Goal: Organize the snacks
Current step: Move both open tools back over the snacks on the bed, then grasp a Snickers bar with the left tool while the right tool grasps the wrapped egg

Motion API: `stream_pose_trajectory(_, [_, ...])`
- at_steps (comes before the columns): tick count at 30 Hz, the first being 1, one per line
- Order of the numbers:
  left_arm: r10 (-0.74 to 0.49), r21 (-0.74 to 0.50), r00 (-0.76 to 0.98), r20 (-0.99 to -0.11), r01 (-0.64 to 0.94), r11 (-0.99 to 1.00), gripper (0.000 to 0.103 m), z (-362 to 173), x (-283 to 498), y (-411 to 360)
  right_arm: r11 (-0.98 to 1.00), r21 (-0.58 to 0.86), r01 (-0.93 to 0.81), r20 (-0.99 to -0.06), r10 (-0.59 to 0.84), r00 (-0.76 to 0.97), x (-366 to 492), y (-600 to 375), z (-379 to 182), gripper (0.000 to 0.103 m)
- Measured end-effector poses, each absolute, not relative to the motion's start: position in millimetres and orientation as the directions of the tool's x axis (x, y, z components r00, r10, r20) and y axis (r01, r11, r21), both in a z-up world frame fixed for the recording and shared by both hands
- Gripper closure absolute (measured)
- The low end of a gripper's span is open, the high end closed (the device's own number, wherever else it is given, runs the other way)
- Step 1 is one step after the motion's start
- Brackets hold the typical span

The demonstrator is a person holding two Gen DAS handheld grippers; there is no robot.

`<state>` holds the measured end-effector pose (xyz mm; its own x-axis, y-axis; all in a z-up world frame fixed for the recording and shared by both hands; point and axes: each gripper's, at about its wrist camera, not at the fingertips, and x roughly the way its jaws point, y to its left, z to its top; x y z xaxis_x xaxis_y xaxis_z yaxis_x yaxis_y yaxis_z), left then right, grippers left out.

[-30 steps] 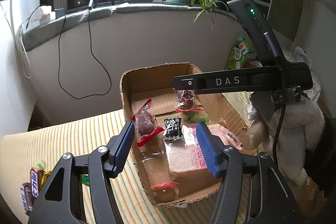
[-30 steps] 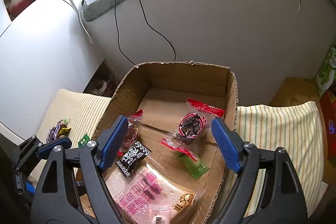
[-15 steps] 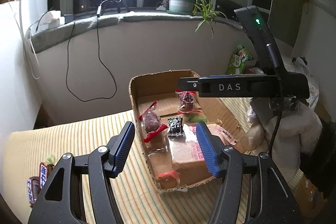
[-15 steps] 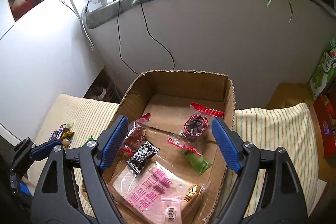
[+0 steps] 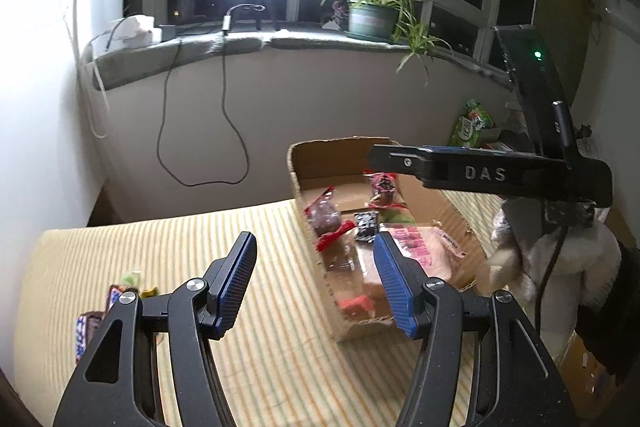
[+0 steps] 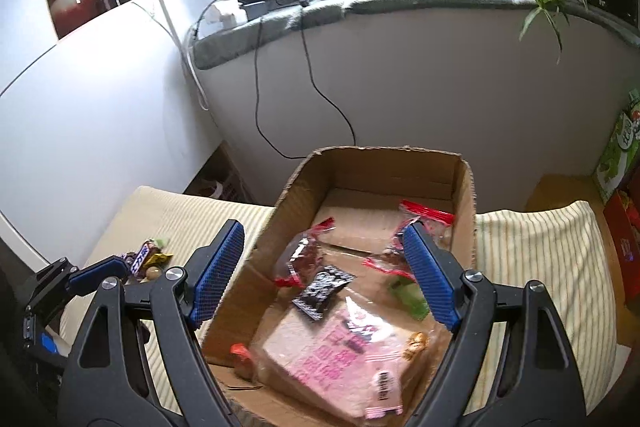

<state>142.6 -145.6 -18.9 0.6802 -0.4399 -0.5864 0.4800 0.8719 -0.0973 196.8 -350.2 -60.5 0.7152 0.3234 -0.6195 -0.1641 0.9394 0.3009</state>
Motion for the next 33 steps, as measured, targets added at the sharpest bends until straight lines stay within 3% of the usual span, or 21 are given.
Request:
stream_pose_trajectory(11, [-0.342,-0.128,0.718,-0.606,0.336,0.933,0.043,-35.4,135.3,-63.1,0.925,0.209,-0.317,-0.632,0.375,0.678,172.7,-283.4,-49.9,0.019])
stream_pose_trajectory(27, [-0.182,-0.157,0.718,-0.672,0.102,0.982,0.045,-75.1,108.3,56.9,0.84,0.235,-0.489,-0.646,0.511,0.567,145.4,-190.4,-69.4,0.019])
stream_pose_trajectory(33, [-0.195,-0.168,0.703,-0.684,0.108,0.98,0.053,-85.2,111.8,61.1,0.821,0.225,-0.524,-0.684,0.517,0.515,150.6,-155.7,-90.1,0.042])
